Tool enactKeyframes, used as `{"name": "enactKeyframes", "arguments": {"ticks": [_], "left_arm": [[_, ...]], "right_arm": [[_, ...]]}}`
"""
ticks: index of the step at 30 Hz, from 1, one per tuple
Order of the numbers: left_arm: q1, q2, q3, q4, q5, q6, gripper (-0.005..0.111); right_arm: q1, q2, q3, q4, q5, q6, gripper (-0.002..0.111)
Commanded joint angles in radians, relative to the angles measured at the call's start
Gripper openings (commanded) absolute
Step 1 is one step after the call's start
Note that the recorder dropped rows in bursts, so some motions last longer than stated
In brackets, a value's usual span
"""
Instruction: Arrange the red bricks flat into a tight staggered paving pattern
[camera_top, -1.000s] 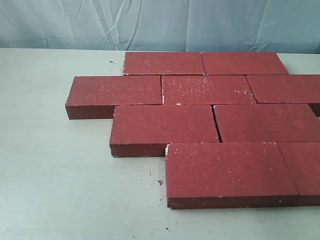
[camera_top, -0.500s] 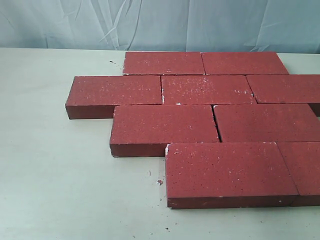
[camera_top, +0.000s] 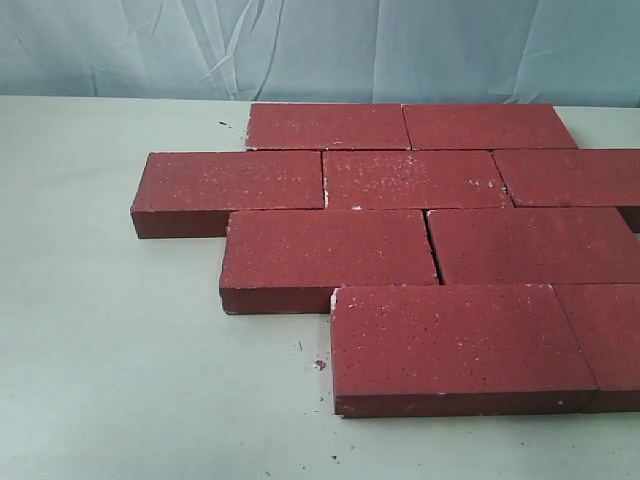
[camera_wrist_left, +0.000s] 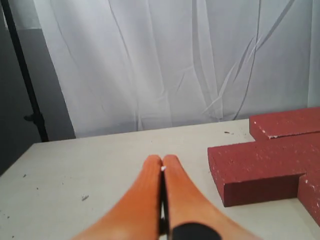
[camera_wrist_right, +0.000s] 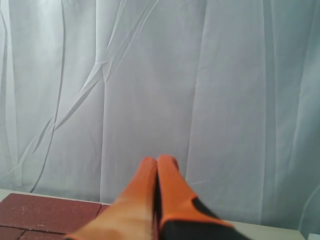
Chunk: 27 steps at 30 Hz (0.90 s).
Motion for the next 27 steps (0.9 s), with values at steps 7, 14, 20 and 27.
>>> {"name": "enactKeyframes", "arguments": {"ticks": [7,14,20,27], "left_arm": [[0.005,-0.006,0.098,-0.028,-0.014,-0.009,0.000],[0.005,-0.006,0.113,-0.044,0.005,-0.009,0.000],[0.005,-0.006,0.113,-0.044,0.019,-0.009,0.000],[0.005,-0.006,0.113,-0.036,0.019,-0.009,0.000]], "right_arm": [[-0.004,-0.003,0.003,-0.001,-0.014,-0.003,-0.001],[-0.004,-0.003,0.003,-0.001,-0.014,-0.003,-0.001],[-0.004,-0.003,0.003,-0.001,-0.014,-0.003,-0.001],[-0.004,-0.003,0.003,0.004,-0.012,-0.003,-0.001]]}}
